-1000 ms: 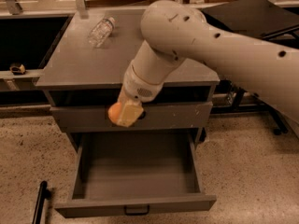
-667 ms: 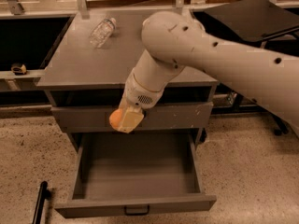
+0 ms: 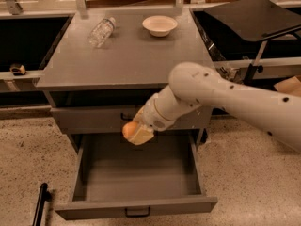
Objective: Place orange into middle drawer
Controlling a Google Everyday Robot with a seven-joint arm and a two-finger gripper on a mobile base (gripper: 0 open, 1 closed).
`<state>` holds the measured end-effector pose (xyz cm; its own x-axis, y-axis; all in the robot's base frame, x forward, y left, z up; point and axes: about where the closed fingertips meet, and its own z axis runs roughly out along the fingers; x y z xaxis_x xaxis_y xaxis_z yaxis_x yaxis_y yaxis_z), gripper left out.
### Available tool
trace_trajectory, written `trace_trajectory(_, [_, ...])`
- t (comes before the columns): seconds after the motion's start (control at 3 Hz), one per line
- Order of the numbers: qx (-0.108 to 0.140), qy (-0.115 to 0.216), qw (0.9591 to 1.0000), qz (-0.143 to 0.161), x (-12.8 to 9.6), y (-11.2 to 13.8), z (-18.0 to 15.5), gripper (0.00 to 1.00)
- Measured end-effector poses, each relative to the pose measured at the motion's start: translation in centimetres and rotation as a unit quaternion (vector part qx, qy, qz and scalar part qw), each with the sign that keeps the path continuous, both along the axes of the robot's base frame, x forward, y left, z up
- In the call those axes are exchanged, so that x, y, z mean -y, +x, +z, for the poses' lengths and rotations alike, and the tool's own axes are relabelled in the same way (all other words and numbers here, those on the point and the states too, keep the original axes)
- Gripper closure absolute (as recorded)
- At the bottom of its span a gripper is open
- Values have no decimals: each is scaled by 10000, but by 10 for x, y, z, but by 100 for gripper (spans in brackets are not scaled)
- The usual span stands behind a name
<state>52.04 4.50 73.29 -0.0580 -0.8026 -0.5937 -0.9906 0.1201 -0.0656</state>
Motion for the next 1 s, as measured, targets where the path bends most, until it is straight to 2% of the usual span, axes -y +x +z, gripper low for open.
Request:
trace_trajectory(0.33, [227,181,9993,-238,0,15,-2,100])
trace_trajectory(0.67, [211,188,9993,-254,1,17,-4,100])
trace_trajectory(1.0, [17,258,9986,-453,10,33,-34,100])
